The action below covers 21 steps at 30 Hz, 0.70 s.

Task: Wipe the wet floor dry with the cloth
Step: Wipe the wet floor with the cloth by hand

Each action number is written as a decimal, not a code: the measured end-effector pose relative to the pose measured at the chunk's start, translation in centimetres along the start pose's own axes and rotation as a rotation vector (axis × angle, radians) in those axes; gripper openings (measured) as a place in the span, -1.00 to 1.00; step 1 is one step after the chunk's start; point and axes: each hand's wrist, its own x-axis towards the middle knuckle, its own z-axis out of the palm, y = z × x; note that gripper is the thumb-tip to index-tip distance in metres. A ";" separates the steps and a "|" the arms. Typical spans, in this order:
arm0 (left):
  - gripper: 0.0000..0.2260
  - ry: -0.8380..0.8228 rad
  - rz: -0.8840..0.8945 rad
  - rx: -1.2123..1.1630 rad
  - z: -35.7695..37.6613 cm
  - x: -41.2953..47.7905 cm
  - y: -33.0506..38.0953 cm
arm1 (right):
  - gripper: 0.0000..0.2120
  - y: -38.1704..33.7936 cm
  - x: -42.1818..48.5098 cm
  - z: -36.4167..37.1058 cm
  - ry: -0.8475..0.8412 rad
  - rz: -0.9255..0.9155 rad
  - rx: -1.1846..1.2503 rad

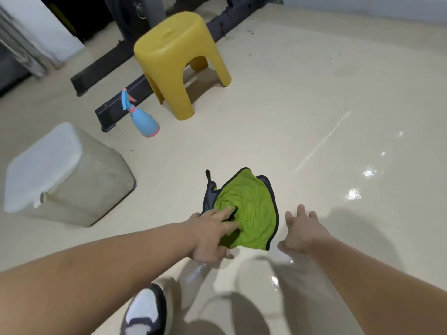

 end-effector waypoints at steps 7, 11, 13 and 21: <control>-0.35 0.062 0.055 0.142 0.1 5.5 -0.7 | -0.64 -1.7 -0.1 -1.7 0.126 0.054 -0.040; -0.26 0.082 -0.003 0.184 1.9 11.5 -2.2 | -0.82 -1.5 -1.0 -2.3 0.297 0.084 -0.037; -0.25 0.140 0.026 0.167 3.0 13.4 -2.6 | -0.80 -1.1 -1.3 -2.2 0.404 0.130 0.037; -0.22 0.292 0.517 0.302 -1.4 20.4 -0.8 | -0.71 -4.2 -0.1 -4.7 0.587 0.378 0.412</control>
